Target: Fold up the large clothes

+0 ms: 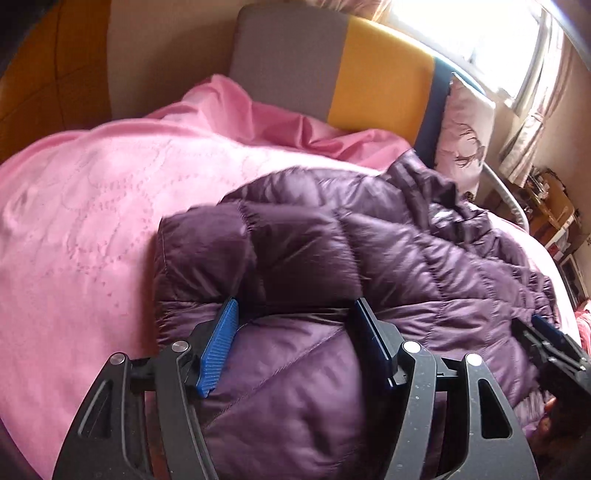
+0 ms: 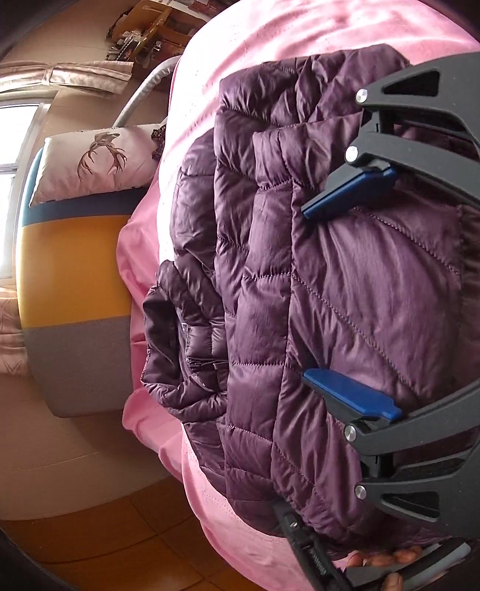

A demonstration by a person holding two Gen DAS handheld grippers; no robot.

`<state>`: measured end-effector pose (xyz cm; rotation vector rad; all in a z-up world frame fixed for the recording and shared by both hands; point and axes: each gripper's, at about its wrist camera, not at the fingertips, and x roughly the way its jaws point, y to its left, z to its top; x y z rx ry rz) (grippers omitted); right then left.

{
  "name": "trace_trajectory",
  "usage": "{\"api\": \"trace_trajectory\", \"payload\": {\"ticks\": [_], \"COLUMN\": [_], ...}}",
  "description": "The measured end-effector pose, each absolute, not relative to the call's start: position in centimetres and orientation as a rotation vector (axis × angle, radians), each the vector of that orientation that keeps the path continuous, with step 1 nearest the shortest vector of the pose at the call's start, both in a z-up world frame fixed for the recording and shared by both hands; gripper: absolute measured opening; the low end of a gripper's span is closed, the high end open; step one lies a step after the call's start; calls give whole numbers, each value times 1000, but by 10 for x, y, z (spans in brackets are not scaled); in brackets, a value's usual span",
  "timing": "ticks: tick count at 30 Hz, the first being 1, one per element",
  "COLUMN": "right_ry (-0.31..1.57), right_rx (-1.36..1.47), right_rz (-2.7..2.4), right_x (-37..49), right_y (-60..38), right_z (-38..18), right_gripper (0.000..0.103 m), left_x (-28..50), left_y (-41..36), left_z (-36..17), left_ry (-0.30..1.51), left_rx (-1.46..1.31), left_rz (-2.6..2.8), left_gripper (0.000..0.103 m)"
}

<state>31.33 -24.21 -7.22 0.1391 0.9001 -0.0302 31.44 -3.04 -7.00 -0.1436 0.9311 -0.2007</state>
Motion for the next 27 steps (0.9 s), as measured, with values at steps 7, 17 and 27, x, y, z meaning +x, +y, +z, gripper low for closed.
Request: {"api": "trace_trajectory", "payload": {"ticks": [7, 17, 27], "right_ry": [928, 934, 933], "right_rx": [93, 142, 135], "right_rz": [-9, 16, 12], "right_x": [334, 337, 335], "right_y": [-237, -248, -246], "right_z": [-102, -113, -112], "right_gripper": [91, 93, 94], "left_x": [307, 295, 322], "left_y": [-22, -40, -97], "left_z": [-81, -55, -47], "left_ry": [899, 851, 862], "left_rx": [-157, -22, 64], "left_rz": [-142, -88, -195], "left_gripper": [64, 69, 77]}}
